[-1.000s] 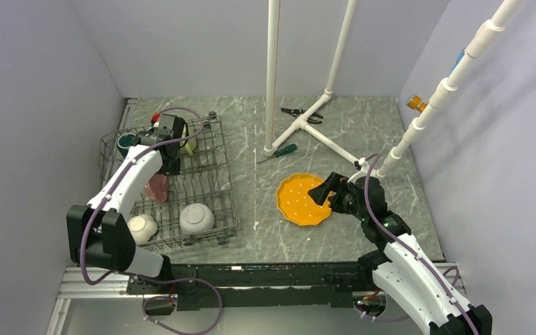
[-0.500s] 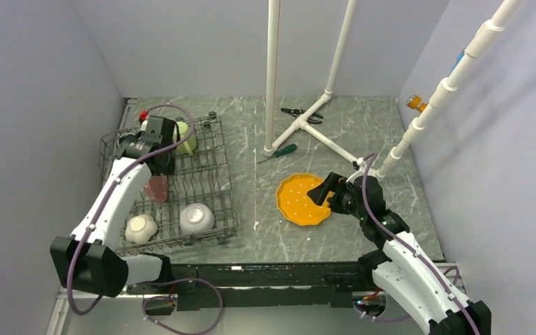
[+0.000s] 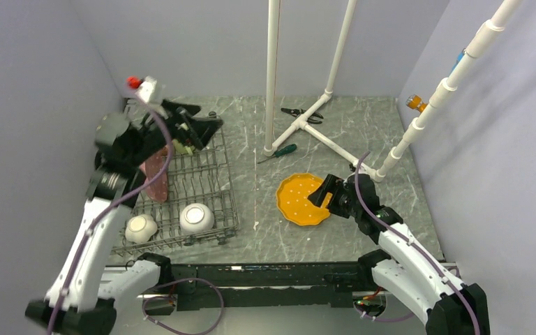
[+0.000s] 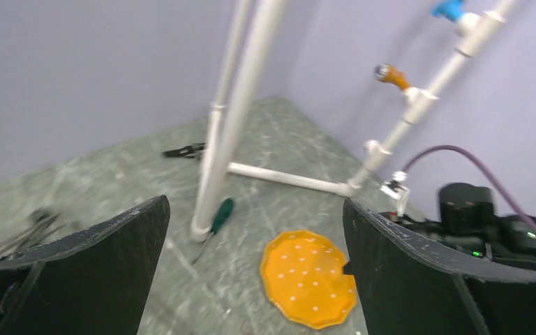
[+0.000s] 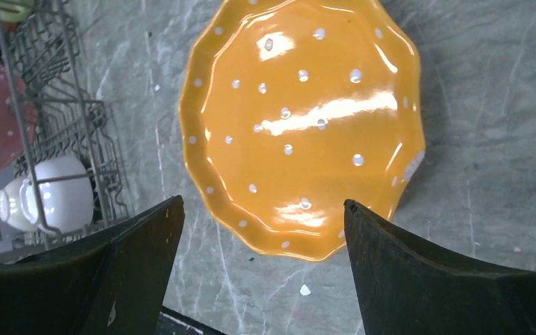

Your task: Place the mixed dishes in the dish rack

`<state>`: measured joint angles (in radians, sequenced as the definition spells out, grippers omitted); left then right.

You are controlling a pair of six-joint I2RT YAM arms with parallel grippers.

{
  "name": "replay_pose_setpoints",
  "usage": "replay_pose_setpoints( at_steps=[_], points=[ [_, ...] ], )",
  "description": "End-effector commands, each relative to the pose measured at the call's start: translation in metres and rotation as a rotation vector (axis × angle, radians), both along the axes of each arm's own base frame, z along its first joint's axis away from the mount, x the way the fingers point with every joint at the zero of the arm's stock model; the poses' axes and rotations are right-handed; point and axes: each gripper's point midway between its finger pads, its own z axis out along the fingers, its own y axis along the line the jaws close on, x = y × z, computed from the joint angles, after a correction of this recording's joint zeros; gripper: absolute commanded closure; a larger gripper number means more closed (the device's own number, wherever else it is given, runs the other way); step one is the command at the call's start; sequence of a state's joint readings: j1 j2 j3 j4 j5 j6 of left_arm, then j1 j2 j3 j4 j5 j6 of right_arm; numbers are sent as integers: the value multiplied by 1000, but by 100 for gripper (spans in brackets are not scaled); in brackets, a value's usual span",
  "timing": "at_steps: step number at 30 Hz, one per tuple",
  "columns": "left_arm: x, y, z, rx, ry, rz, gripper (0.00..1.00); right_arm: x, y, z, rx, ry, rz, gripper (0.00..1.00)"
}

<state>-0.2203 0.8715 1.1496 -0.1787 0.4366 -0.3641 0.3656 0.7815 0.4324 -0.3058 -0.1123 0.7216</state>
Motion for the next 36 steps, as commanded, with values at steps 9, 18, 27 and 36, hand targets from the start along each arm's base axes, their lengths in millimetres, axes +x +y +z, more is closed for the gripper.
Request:
replay_pose_setpoints(
  at_steps=[9,18,27,36],
  points=[
    [34,-100,-79,351,14,-255,1,3,-60,-42,-294,270,-316,20],
    [41,-106,-124,453,97,-108,1,2,-51,-59,-283,363,-311,33],
    [34,-123,-137,534,85,-148,1,-4,-32,-83,-188,464,-320,61],
    [43,-121,-146,570,103,-117,1,-16,-40,-91,-123,466,-442,71]
  ],
)
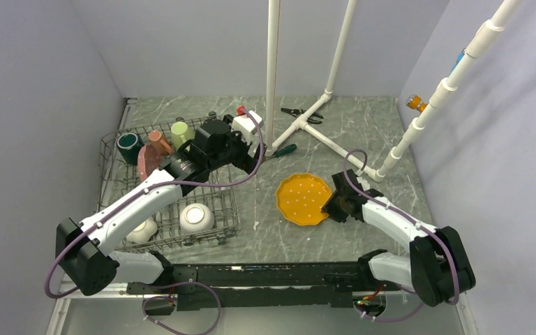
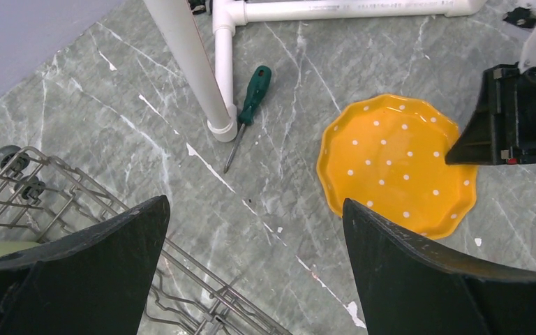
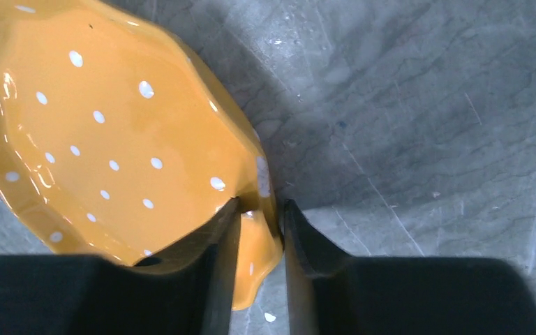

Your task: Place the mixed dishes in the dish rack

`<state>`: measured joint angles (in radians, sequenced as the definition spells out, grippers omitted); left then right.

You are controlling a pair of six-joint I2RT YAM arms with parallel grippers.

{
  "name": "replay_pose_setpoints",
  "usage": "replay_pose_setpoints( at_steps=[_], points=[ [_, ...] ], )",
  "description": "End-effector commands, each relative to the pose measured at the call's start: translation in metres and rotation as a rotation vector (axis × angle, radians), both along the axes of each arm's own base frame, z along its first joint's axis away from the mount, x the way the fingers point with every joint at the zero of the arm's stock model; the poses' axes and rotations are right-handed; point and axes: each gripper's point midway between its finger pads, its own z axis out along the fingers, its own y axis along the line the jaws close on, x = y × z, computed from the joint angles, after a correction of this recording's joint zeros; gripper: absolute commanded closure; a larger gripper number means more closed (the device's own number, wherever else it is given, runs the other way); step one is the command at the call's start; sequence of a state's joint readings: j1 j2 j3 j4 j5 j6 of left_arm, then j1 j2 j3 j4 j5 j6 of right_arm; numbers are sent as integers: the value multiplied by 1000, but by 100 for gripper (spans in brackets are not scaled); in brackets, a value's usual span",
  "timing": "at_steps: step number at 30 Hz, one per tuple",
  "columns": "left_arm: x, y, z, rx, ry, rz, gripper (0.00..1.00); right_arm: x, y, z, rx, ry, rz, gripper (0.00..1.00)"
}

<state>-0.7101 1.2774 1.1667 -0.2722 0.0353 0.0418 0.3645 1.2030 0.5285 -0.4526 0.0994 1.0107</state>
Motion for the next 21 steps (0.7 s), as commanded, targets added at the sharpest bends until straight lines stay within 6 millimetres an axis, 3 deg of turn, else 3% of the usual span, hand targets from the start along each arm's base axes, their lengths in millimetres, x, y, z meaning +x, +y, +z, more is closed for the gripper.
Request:
replay_pose_setpoints(
  at_steps=[1,3,7,14,21],
  points=[
    [7,-2,10,-1,-30,9,1,-11,-7,-11,15,1,-96,77],
    [7,-3,8,0,-25,8,1,-10,-10,-13,22,-30,-127,100],
    [8,-4,3,7,-12,7,1,2,-2,-1,114,-176,-127,100],
    [11,-11,-9,19,28,-1,1,14,10,53,289,-514,-73,100],
    [11,-17,-17,18,70,-15,1,14,24,88,412,-612,-41,100]
  ],
)
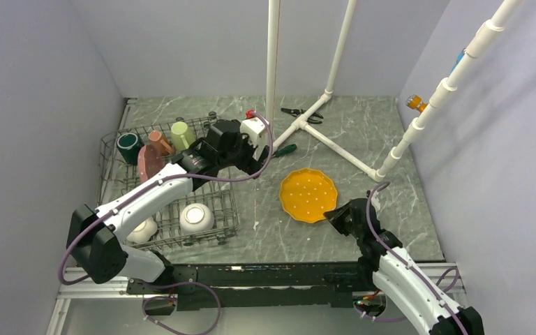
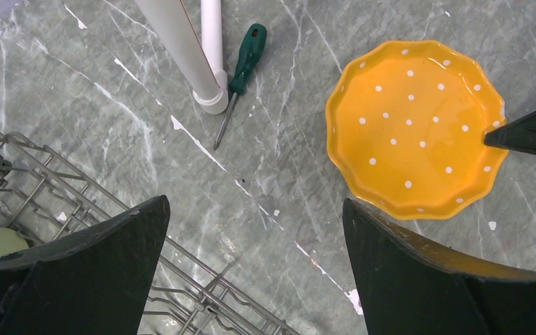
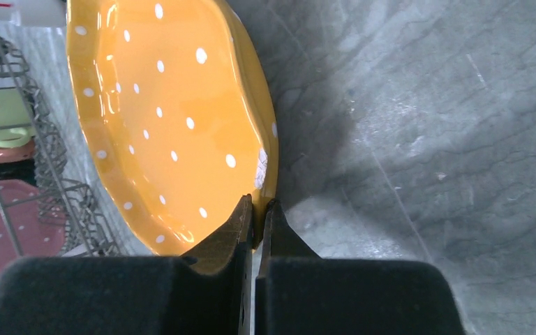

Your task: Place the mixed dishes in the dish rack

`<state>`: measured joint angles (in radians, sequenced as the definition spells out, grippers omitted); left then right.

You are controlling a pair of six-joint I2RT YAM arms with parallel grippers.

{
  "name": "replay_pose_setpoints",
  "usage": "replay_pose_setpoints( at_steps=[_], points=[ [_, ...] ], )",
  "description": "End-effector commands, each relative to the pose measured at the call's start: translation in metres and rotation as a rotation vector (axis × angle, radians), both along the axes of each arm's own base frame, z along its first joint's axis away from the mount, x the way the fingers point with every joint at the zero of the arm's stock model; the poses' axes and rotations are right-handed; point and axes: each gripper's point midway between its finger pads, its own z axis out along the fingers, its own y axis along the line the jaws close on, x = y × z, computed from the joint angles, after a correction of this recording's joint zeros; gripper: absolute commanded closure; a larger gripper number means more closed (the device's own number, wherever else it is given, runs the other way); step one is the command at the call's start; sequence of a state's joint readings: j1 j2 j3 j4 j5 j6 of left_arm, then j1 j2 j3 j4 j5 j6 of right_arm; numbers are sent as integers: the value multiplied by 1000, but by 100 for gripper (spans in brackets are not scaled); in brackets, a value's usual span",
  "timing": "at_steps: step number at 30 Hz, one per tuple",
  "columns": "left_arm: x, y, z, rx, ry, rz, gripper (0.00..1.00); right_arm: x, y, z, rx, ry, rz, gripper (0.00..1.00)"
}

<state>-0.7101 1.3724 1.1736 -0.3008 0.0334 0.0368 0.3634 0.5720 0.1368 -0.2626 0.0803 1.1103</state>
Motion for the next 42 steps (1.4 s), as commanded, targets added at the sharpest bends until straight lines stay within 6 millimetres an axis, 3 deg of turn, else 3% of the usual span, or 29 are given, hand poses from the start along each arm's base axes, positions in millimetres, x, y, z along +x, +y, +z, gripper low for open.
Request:
replay_pose_setpoints(
  at_steps=[1,9,19,25,30,42],
  points=[
    [3,-12,21,-57,-11,-19,1,30,25,77,184,-247,30,100],
    [-13,-40,12,-171,166,-138,1,30,33,129,281,-340,51,100],
    [-13,-55,-11,-364,480,-131,5,28,29,184,296,-422,42,100],
    [-39,-82,-9,-511,646,-303,24,29,30,194,305,-436,50,100],
    [-47,-88,-1,-591,682,-368,35,29,31,197,310,-440,50,100],
    [-51,-97,-23,-690,838,-351,47,30,33,200,319,-444,59,100]
  ],
)
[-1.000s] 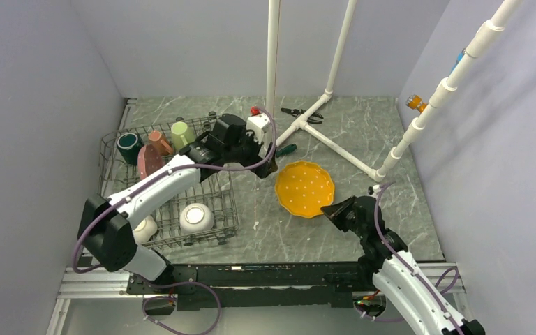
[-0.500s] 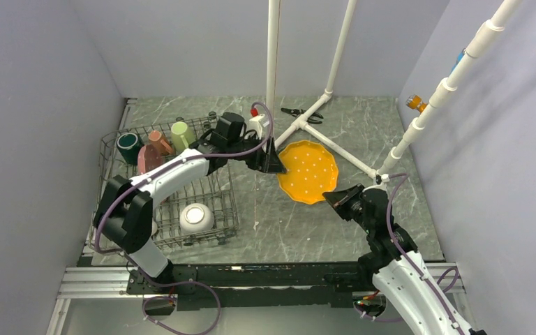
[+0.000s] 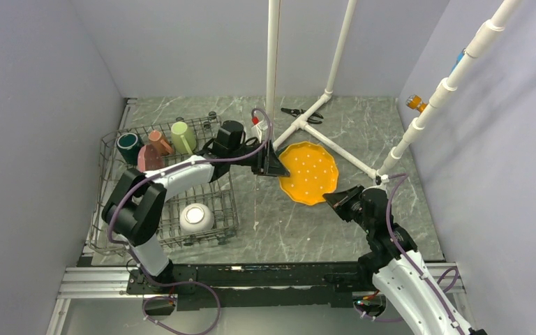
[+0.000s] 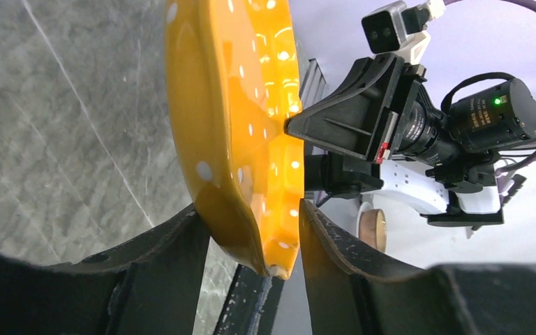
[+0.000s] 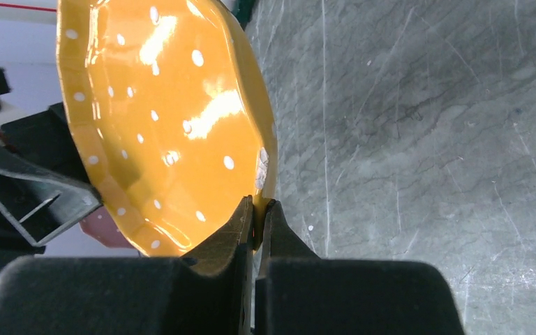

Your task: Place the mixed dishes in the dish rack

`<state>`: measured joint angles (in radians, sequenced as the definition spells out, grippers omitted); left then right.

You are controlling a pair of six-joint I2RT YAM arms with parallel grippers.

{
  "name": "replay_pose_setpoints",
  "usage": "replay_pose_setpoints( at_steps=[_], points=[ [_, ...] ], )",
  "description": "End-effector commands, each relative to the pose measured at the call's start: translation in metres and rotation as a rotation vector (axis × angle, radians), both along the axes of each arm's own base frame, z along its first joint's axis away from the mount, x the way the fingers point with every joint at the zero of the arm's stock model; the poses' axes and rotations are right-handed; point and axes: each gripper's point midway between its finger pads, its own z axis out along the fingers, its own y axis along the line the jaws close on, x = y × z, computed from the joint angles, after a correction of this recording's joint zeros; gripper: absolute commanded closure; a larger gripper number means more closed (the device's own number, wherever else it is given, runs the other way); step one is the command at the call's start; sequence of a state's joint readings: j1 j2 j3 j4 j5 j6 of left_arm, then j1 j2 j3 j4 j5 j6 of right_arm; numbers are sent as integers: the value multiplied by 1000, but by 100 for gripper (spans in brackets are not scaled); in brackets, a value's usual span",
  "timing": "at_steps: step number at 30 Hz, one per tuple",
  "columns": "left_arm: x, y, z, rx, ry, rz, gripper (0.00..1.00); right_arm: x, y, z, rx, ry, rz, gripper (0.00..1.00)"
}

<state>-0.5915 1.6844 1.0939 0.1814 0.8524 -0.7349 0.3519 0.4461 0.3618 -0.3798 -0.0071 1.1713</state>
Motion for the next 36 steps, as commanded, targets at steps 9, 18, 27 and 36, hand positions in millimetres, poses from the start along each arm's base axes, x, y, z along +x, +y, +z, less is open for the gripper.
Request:
replay_pose_setpoints(
  at_steps=[9,18,27,36],
  points=[
    [-2,-6,6,-49,6,-8,44,18,17,89,165,-254,32,100],
    [-2,-7,6,-70,11,4,45,24,21,89,194,-257,36,100],
    [9,-3,8,-40,-70,59,100,24,21,86,144,-264,52,100],
    [25,19,28,69,-275,179,100,24,21,55,-88,-160,155,54]
  ],
)
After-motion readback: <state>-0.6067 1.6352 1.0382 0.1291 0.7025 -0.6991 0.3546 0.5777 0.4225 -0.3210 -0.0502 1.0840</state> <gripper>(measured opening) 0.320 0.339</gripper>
